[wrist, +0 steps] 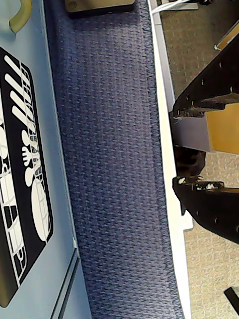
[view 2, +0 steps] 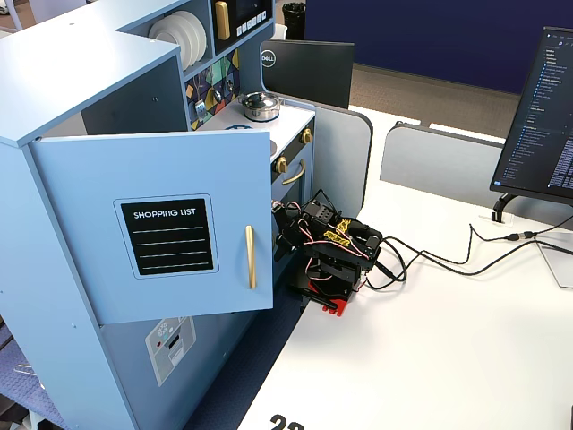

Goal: Pick up the green pineapple from the left cabinet and place it in the gray recipient

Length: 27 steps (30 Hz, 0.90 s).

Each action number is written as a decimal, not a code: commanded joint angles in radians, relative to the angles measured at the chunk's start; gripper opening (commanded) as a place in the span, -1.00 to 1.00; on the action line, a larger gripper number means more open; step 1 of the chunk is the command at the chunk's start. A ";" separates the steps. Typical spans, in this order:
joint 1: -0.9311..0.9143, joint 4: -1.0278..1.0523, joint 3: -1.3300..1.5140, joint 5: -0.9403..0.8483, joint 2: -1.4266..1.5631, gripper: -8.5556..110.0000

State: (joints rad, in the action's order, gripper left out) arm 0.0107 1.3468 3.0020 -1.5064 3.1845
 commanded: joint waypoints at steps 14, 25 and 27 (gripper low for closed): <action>-0.012 0.170 -0.002 -0.015 -0.006 -0.86; 0.627 -0.953 -0.229 0.054 -0.123 -0.86; 0.683 -1.035 -0.313 0.058 -0.166 -0.82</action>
State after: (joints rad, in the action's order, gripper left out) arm 0.5584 0.6075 2.8670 -1.4603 3.0726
